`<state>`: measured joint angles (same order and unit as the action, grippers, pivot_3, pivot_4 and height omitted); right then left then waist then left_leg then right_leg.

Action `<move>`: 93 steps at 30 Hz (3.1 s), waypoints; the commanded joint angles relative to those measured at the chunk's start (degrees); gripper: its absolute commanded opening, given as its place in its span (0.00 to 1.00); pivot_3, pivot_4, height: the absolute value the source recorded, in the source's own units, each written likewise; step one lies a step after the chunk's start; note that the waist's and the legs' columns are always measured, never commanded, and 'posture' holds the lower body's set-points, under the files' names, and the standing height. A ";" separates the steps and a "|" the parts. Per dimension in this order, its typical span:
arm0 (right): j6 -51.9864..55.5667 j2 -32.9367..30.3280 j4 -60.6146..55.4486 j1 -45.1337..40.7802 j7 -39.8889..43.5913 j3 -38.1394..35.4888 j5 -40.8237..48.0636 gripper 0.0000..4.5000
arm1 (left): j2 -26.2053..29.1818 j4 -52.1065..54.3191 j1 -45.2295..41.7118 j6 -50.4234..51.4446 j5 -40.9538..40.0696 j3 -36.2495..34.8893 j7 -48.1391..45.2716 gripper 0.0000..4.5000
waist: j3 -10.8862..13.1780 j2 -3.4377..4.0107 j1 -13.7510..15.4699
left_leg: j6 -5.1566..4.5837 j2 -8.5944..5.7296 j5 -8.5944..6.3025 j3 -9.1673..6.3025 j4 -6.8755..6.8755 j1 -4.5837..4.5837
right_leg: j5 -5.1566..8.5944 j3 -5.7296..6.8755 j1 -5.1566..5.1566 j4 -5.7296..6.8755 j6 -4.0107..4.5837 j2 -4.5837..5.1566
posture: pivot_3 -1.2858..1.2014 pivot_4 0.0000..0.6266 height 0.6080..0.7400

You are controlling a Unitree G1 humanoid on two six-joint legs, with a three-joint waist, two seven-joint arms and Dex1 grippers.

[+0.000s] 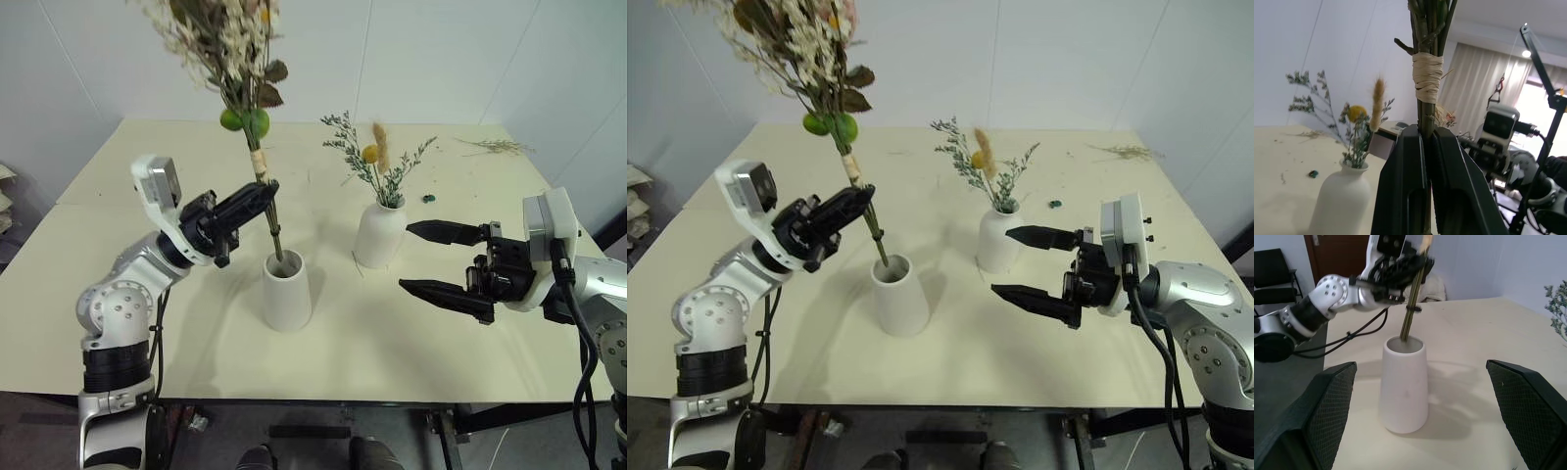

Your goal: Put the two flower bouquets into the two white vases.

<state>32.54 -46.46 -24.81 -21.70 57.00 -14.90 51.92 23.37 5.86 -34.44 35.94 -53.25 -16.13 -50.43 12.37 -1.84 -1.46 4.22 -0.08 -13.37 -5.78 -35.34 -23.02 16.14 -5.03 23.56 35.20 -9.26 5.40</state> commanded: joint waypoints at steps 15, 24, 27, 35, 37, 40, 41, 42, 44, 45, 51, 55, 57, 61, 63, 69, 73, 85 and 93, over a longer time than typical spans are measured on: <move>-0.92 0.26 -2.34 -0.10 -2.47 -1.08 -0.17 1.00 | 1.97 -0.80 1.36 -7.69 4.74 2.18 -4.46 0.66 | 0.00 0.01 -0.07 | -0.06 0.01 -0.03 0.00 0.01 -0.01 | -0.02 0.01 -0.05 -0.14 -0.03 0.00 | 0.52 0.24 1.00; -3.11 2.28 -0.27 -0.59 -1.74 0.50 -2.61 1.00 | 9.78 -2.41 -0.97 -9.95 7.21 2.38 -10.47 1.00 | 0.00 0.02 -0.11 | -0.06 0.01 -0.03 0.01 0.06 -0.01 | -0.01 0.01 -0.05 -0.18 -0.02 0.00 | 0.52 0.24 1.00; -3.64 2.86 0.17 -0.73 -1.62 0.81 -3.25 1.00 | 8.47 -2.20 -1.35 -10.29 7.18 3.07 -10.21 1.00 | 0.00 0.01 -0.06 | -0.06 0.01 -0.04 0.00 0.06 -0.02 | -0.01 0.01 -0.05 -0.19 -0.02 0.01 | 0.52 0.24 1.00; -4.16 3.37 -0.21 -0.26 -2.56 0.21 -4.03 1.00 | 5.62 -4.86 -0.44 -18.22 13.15 6.25 -12.45 1.00 | 0.00 0.02 -0.15 | -0.06 0.01 -0.04 -0.01 0.07 -0.03 | -0.01 0.02 -0.05 -0.19 -0.03 0.00 | 0.52 0.24 1.00; -4.11 3.43 -0.39 -0.14 -2.76 0.12 -4.06 1.00 | 5.44 -6.50 -0.96 -20.74 14.99 6.86 -13.50 1.00 | 0.00 0.02 -0.21 | -0.07 0.01 -0.04 0.00 0.07 -0.01 | -0.01 0.01 -0.04 -0.19 -0.02 0.00 | 0.52 0.24 1.00; -4.06 3.56 -0.90 0.23 -3.31 0.03 -4.01 1.00 | 5.30 -9.17 -2.22 -25.39 18.09 8.10 -15.60 1.00 | 0.00 0.02 -0.07 | -0.07 0.01 -0.03 0.00 0.07 -0.01 | -0.02 0.01 -0.05 -0.19 -0.02 0.00 | 0.52 0.24 1.00; -4.07 3.68 -1.14 0.43 -3.60 0.03 -4.01 1.00 | 5.18 -9.83 -3.10 -26.29 18.54 8.47 -16.16 1.00 | 0.00 0.01 -0.04 | -0.07 0.01 -0.04 0.00 0.07 -0.01 | -0.02 0.01 -0.05 -0.19 -0.02 0.00 | 0.52 0.24 1.00; -4.06 3.86 -1.41 0.66 -3.96 0.02 -3.98 1.00 | 5.17 -10.52 -4.05 -28.02 19.63 9.02 -16.83 1.00 | 0.00 0.02 -0.03 | -0.07 0.01 -0.03 0.00 0.07 -0.02 | -0.02 0.02 -0.05 -0.20 -0.02 0.00 | 0.52 0.24 1.00; -4.11 4.24 -1.89 1.14 -4.40 0.07 -4.06 1.00 | 5.80 -11.30 -5.64 -29.97 21.61 10.33 -18.32 1.00 | 0.00 0.01 0.08 | -0.07 0.01 -0.04 -0.01 0.07 -0.03 | -0.02 0.02 -0.05 -0.21 -0.02 0.00 | 0.52 0.24 1.00; -4.16 4.41 -2.05 1.34 -4.56 0.12 -4.16 1.00 | 6.31 -11.54 -6.25 -31.30 22.71 11.18 -19.76 1.00 | 0.00 0.01 0.09 | -0.07 0.00 -0.04 -0.01 0.07 -0.04 | -0.02 0.02 -0.05 -0.21 -0.03 0.00 | 0.52 0.24 1.00; -4.87 4.68 -1.95 1.90 -4.57 0.40 -4.61 1.00 | 10.84 -10.61 -10.23 -26.73 21.75 12.81 -25.03 1.00 | 0.00 0.02 -0.31 | -0.10 0.01 -0.05 0.00 0.09 -0.05 | -0.02 0.01 -0.04 -0.21 -0.04 0.00 | 0.52 0.24 1.00; -5.24 4.32 -1.15 1.90 -3.83 0.15 -4.84 1.00 | 16.46 -15.61 -12.13 -26.71 23.48 12.53 -29.59 1.00 | 0.00 0.03 -0.41 | -0.10 0.03 -0.06 0.00 0.11 0.00 | -0.02 0.01 -0.03 -0.17 -0.03 -0.03 | 0.52 0.24 1.00; -5.46 3.86 -0.36 1.67 -2.97 0.09 -5.21 1.00 | 19.92 -20.25 -14.23 -26.10 24.45 12.01 -31.34 1.00 | 0.00 0.04 -0.48 | -0.11 0.03 -0.05 0.00 0.11 0.01 | -0.02 0.01 -0.03 -0.15 -0.03 -0.04 | 0.52 0.24 1.00; -5.74 3.44 0.86 0.93 -1.56 0.22 -5.86 1.00 | 23.04 -26.12 -16.88 -25.53 25.98 11.56 -31.35 1.00 | 0.00 0.04 -0.14 | -0.12 0.03 -0.04 0.00 0.11 -0.02 | -0.01 0.02 -0.03 -0.15 -0.02 -0.03 | 0.52 0.24 1.00; -5.69 2.89 1.40 0.60 -0.54 0.12 -5.99 1.00 | 24.79 -27.70 -16.63 -25.60 26.60 11.10 -32.37 1.00 | 0.00 0.04 -0.16 | -0.12 0.02 -0.05 -0.01 0.12 -0.04 | -0.02 0.02 -0.02 -0.18 -0.03 -0.03 | 0.52 0.24 1.00; -3.61 -2.16 3.39 0.75 4.17 -2.01 -4.61 1.00 | 31.02 -22.92 -10.56 -17.60 22.35 8.40 -36.91 1.00 | 0.02 0.06 -0.39 | -0.16 0.03 -0.07 -0.01 0.21 -0.06 | 0.01 0.02 0.03 -0.19 -0.02 -0.03 | 0.52 0.24 1.00; -5.51 -6.87 5.90 2.41 8.34 -4.09 -7.13 1.00 | 33.14 -19.08 -3.86 -17.43 20.54 4.62 -37.34 1.00 | 0.03 0.08 -0.41 | -0.18 0.07 -0.08 0.00 0.23 -0.07 | 0.05 0.03 0.07 -0.15 0.02 -0.04 | 0.52 0.24 1.00; -7.86 -8.48 5.84 7.97 11.23 -7.18 -8.93 1.00 | 30.82 -11.90 5.81 -16.98 16.72 -1.35 -33.09 1.00 | 0.03 0.08 -0.19 | -0.17 0.08 -0.07 0.01 0.18 -0.02 | 0.06 0.05 0.03 -0.10 0.05 -0.03 | 0.52 0.24 1.00; -8.47 -8.88 5.37 10.34 11.81 -9.29 -9.38 1.00 | 29.25 -10.23 6.11 -17.04 15.34 -1.73 -31.85 1.00 | 0.03 0.08 -0.28 | -0.17 0.08 -0.07 0.02 0.18 -0.02 | 0.06 0.05 0.04 -0.10 0.05 -0.03 | 0.52 0.24 1.00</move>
<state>24.80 -54.32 -17.82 -11.58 68.34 -21.81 42.02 52.36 -6.94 -28.55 18.80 -36.16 -15.53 -82.70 12.39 -1.77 -1.74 4.05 -0.01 -13.44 -5.75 -35.16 -23.04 16.21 -4.98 23.60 35.10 -9.21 5.38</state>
